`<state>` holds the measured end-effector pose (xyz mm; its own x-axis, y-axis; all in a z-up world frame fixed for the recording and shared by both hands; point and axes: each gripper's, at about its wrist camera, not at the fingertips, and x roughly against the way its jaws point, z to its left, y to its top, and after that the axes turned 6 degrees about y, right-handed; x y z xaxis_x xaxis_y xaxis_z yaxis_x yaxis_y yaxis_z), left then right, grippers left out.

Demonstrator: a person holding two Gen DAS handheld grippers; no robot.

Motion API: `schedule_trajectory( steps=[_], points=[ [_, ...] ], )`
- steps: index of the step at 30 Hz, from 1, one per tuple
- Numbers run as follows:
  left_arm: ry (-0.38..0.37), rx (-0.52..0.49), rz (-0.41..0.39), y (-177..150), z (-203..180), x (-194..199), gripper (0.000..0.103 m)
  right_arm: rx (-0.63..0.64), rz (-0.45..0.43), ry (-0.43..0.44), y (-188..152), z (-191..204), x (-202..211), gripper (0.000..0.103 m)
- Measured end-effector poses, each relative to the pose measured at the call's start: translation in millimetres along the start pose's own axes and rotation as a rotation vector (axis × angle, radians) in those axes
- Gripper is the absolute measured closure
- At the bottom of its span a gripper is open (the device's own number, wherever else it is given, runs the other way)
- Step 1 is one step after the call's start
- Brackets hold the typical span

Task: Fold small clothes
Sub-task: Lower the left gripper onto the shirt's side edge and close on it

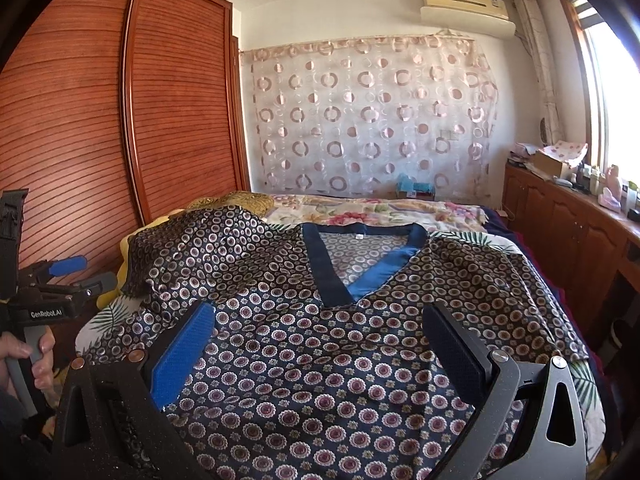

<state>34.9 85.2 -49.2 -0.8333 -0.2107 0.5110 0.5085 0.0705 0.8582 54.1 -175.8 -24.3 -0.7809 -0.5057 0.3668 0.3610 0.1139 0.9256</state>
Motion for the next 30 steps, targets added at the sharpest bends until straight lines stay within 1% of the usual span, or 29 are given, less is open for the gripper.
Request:
schedule_trajectory(
  steps=[3, 8, 10, 12, 16, 17, 18, 19, 21, 22, 23, 26, 27, 28, 29, 30],
  points=[
    [0.001, 0.004, 0.007, 1, 14, -9, 0.000, 0.019, 0.010, 0.005, -3, 3, -11, 0.000],
    [0.013, 0.018, 0.025, 4, 41, -27, 0.000, 0.006, 0.067, 0.037, -9, 1, -31, 0.000],
    [0.004, 0.024, 0.051, 3, 52, -38, 0.000, 0.019, 0.087, 0.045, -10, 1, -37, 0.000],
    [0.013, 0.022, 0.087, -1, 61, -49, 0.001, 0.034, 0.098, 0.045, -10, 0, -40, 0.000],
    [0.026, -0.032, 0.168, -14, 63, -70, 0.004, 0.047, 0.109, 0.042, -8, -1, -42, 0.000],
    [0.021, -0.039, 0.190, -17, 63, -77, 0.006, 0.051, 0.112, 0.039, -6, -2, -43, 0.000],
    [0.013, -0.042, 0.219, -21, 64, -85, 0.012, 0.056, 0.118, 0.038, -4, -3, -44, 0.000],
    [0.013, -0.043, 0.234, -23, 66, -89, 0.014, 0.059, 0.121, 0.038, -3, -2, -45, 0.000],
    [0.018, -0.051, 0.264, -24, 66, -100, 0.025, 0.069, 0.132, 0.039, 1, -3, -49, 0.000],
    [0.025, -0.061, 0.272, -24, 65, -104, 0.027, 0.075, 0.135, 0.038, 3, -2, -54, 0.000],
    [0.037, -0.077, 0.279, -23, 63, -108, 0.030, 0.080, 0.139, 0.036, 4, -1, -56, 0.000],
    [0.037, -0.096, 0.289, -20, 62, -117, 0.035, 0.093, 0.149, 0.034, 7, 4, -64, 0.000],
    [0.046, -0.102, 0.289, -19, 61, -119, 0.039, 0.098, 0.154, 0.033, 7, 5, -67, 0.000],
    [0.049, -0.109, 0.287, -18, 61, -120, 0.039, 0.102, 0.157, 0.032, 7, 6, -69, 0.000],
    [0.052, -0.116, 0.286, -17, 61, -121, 0.042, 0.107, 0.158, 0.031, 8, 8, -72, 0.000],
    [0.055, -0.125, 0.282, -17, 59, -121, 0.051, 0.111, 0.163, 0.030, 8, 9, -74, 0.000]
  ],
)
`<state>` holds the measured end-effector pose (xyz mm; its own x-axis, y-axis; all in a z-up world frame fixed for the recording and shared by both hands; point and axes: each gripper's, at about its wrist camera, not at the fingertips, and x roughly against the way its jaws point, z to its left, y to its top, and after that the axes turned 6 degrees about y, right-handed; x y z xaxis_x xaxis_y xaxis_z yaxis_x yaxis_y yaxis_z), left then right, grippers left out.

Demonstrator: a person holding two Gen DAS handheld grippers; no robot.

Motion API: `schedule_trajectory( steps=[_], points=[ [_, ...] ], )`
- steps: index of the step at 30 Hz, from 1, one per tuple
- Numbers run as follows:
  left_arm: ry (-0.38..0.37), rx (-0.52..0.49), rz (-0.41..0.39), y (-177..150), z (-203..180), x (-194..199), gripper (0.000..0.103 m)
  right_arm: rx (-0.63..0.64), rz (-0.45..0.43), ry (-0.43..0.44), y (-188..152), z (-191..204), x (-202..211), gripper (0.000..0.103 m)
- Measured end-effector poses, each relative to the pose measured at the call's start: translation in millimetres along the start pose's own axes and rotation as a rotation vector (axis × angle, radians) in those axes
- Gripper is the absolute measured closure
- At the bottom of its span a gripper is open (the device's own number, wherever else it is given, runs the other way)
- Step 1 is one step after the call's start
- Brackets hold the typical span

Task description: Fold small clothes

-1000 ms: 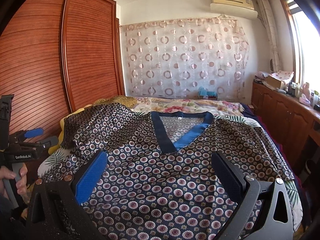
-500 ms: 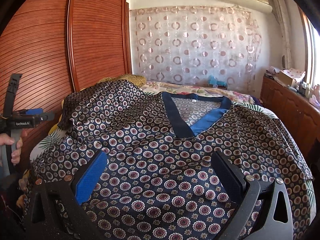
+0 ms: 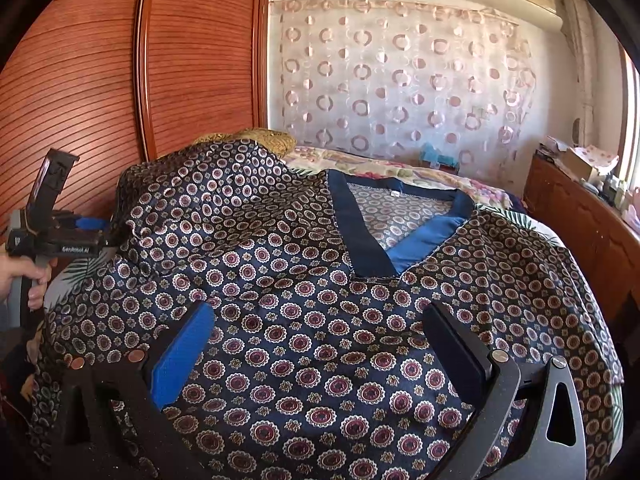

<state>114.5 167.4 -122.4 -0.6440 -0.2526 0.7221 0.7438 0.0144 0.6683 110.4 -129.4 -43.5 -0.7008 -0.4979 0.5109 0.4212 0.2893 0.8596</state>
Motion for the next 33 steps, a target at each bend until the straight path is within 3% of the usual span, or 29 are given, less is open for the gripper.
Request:
schedule_trajectory(
  steps=[1, 3, 6, 9, 14, 21, 25, 30, 32, 33],
  points=[
    [0.004, 0.001, 0.000, 0, 0, 0, 0.057, 0.004, 0.002, -0.002, 0, -1, -2, 0.000],
    [0.015, 0.009, -0.002, 0, 5, 1, 0.081, 0.011, 0.010, -0.005, 1, -1, -4, 0.000],
    [0.008, 0.026, -0.022, 1, 15, 3, 0.094, -0.001, 0.024, 0.005, 0, -6, -8, 0.000],
    [0.011, 0.007, -0.063, 5, 15, 13, 0.098, -0.013, 0.026, 0.007, 0, -8, -7, 0.000],
    [0.009, 0.001, -0.174, 23, 13, 50, 0.099, 0.006, 0.016, -0.007, 0, -3, -7, 0.000],
    [-0.089, -0.101, -0.260, 70, -32, 85, 0.099, -0.014, 0.016, -0.007, -2, -8, -5, 0.000],
    [-0.149, -0.172, -0.261, 88, -70, 88, 0.099, -0.038, 0.024, -0.001, -2, -13, -6, 0.000],
    [-0.214, -0.216, -0.247, 89, -97, 91, 0.098, -0.058, 0.028, 0.007, -2, -16, -4, 0.000],
    [-0.232, -0.216, -0.245, 83, -98, 95, 0.092, -0.059, 0.026, 0.007, -2, -16, -3, 0.000],
    [-0.240, -0.215, -0.246, 80, -97, 98, 0.084, -0.059, 0.024, 0.006, -2, -15, -2, 0.000]
  ],
)
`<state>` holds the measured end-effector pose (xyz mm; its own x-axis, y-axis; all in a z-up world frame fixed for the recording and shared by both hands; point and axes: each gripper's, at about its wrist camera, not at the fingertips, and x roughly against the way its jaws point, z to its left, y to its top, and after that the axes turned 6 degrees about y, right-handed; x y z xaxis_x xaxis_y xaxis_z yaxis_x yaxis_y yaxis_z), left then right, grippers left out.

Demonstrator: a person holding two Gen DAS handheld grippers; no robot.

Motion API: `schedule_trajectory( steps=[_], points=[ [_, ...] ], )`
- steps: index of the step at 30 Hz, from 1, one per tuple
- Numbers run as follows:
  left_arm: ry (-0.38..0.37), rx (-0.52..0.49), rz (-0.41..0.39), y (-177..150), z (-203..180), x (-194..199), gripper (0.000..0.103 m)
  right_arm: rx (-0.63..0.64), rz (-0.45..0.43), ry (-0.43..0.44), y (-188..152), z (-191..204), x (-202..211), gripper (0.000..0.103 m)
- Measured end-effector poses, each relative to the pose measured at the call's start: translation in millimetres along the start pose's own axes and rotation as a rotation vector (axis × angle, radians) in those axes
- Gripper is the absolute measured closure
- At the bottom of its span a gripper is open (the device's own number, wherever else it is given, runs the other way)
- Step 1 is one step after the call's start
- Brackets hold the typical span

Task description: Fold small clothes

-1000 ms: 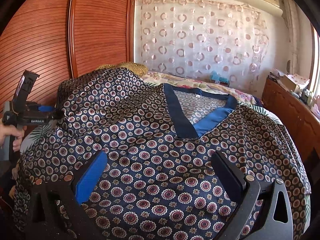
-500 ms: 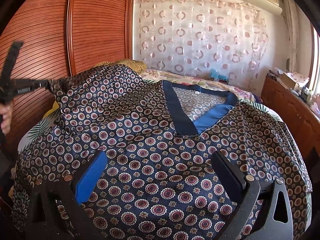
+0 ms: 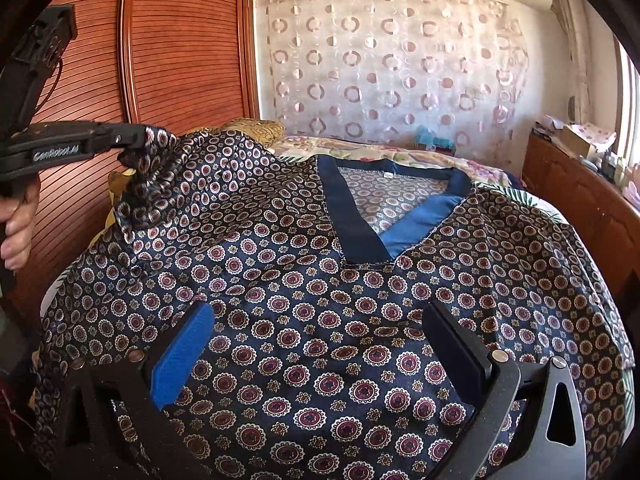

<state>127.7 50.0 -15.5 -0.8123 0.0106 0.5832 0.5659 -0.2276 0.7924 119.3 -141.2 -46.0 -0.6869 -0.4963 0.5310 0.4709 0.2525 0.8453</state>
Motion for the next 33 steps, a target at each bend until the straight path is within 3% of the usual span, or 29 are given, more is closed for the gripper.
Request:
schedule_trajectory(
  steps=[1, 3, 4, 6, 7, 11, 21, 24, 33],
  points=[
    [-0.004, 0.004, -0.006, -3, 1, 4, 0.078, 0.001, -0.001, -0.001, 1, 0, 0, 0.000],
    [-0.009, 0.028, -0.017, -7, 6, 14, 0.054, 0.004, -0.001, -0.003, 1, 1, 1, 0.000],
    [-0.017, 0.038, -0.020, -9, 9, 17, 0.050, 0.005, -0.002, -0.004, 1, 1, 1, 0.000],
    [-0.031, 0.067, -0.029, -15, 17, 25, 0.024, 0.006, -0.002, -0.007, 1, 2, 2, 0.000],
    [-0.030, 0.085, -0.038, -20, 21, 30, 0.021, 0.006, -0.002, -0.007, 1, 2, 2, 0.000],
    [-0.017, 0.135, -0.031, -36, 30, 37, 0.021, 0.006, 0.001, -0.006, 1, 2, 3, 0.000],
    [0.092, 0.226, -0.006, -82, 48, 52, 0.021, 0.024, 0.008, 0.015, 5, 2, 5, 0.000],
    [0.089, 0.253, -0.016, -90, 54, 57, 0.021, 0.049, 0.011, 0.066, 13, 7, 4, 0.000],
    [0.103, 0.292, -0.028, -109, 62, 66, 0.021, 0.219, -0.013, 0.239, 88, 65, -22, 0.024]
  ],
)
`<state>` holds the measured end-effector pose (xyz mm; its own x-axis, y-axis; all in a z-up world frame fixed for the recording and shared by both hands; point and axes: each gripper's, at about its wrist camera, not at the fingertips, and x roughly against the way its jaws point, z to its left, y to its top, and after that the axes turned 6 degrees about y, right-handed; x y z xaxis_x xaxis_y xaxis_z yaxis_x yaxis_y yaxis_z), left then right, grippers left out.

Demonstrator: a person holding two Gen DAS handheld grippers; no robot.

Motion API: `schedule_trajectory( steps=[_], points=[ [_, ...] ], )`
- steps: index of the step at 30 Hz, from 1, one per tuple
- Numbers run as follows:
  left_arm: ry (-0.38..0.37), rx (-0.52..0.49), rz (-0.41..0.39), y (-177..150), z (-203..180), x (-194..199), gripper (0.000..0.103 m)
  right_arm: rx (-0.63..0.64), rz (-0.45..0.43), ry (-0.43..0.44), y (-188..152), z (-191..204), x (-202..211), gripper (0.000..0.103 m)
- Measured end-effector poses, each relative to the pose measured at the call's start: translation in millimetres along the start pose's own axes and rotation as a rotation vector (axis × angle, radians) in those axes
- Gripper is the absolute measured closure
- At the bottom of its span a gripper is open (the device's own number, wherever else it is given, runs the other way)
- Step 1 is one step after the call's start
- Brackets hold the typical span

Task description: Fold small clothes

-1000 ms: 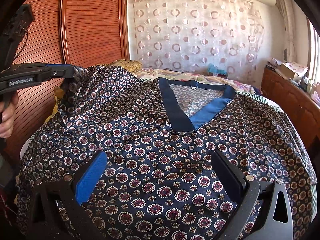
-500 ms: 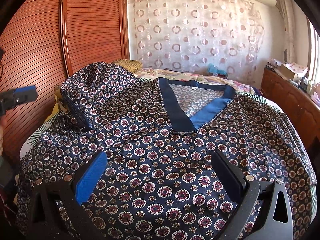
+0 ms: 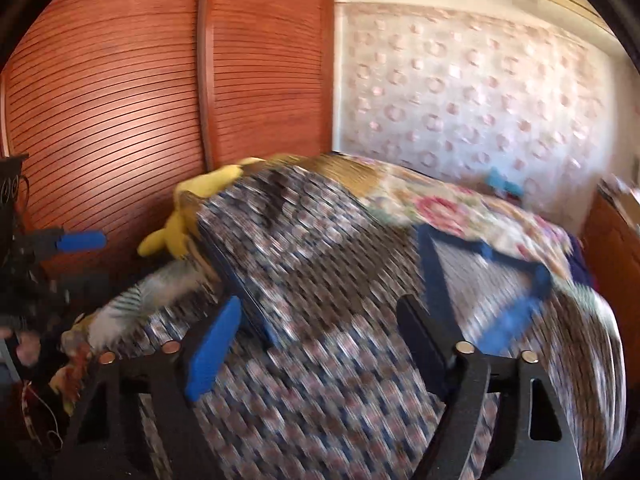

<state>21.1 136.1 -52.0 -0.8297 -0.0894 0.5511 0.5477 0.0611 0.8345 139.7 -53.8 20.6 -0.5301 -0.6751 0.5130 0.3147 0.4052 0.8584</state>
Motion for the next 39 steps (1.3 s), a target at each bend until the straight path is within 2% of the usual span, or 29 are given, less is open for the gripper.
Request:
schedule_trajectory(
  steps=[6, 8, 14, 16, 18, 22, 25, 29, 30, 31, 32, 33, 38, 39],
  points=[
    [0.011, 0.021, 0.002, -8, 10, 2, 0.021, 0.058, 0.083, 0.161, 41, 26, -61, 0.043],
    [0.013, 0.032, 0.001, -11, 15, 3, 0.021, 0.082, 0.126, 0.182, 46, 36, -84, 0.048],
    [0.006, 0.049, 0.012, -19, 20, 1, 0.021, 0.129, 0.248, 0.154, 53, 45, -136, 0.067],
    [0.005, 0.048, 0.017, -20, 20, -1, 0.021, 0.156, 0.270, 0.141, 56, 49, -147, 0.085],
    [0.004, 0.048, 0.017, -21, 20, -1, 0.021, 0.173, 0.279, 0.121, 57, 47, -151, 0.098],
    [0.001, 0.041, 0.017, -22, 17, -2, 0.021, 0.131, 0.226, 0.126, 67, 36, -136, 0.102],
    [0.000, 0.038, 0.017, -22, 16, -2, 0.021, 0.086, 0.177, 0.120, 72, 21, -122, 0.102],
    [-0.006, 0.044, 0.016, -21, 14, -3, 0.021, 0.099, 0.165, 0.148, 70, 25, -120, 0.100],
    [-0.006, 0.043, 0.017, -22, 14, -3, 0.021, 0.107, 0.166, 0.158, 69, 30, -123, 0.089],
    [-0.006, 0.040, 0.021, -22, 14, -3, 0.021, 0.117, 0.167, 0.163, 68, 34, -125, 0.071],
    [-0.006, 0.038, 0.023, -22, 14, -4, 0.021, 0.126, 0.168, 0.170, 66, 38, -131, 0.062],
    [-0.008, 0.037, 0.025, -23, 14, -4, 0.021, 0.133, 0.171, 0.182, 65, 44, -137, 0.047],
    [-0.011, 0.045, 0.033, -26, 17, -6, 0.021, 0.159, 0.233, 0.168, 60, 51, -168, 0.046],
    [-0.010, 0.045, 0.035, -27, 17, -6, 0.021, 0.170, 0.253, 0.158, 58, 53, -173, 0.048]
  ],
)
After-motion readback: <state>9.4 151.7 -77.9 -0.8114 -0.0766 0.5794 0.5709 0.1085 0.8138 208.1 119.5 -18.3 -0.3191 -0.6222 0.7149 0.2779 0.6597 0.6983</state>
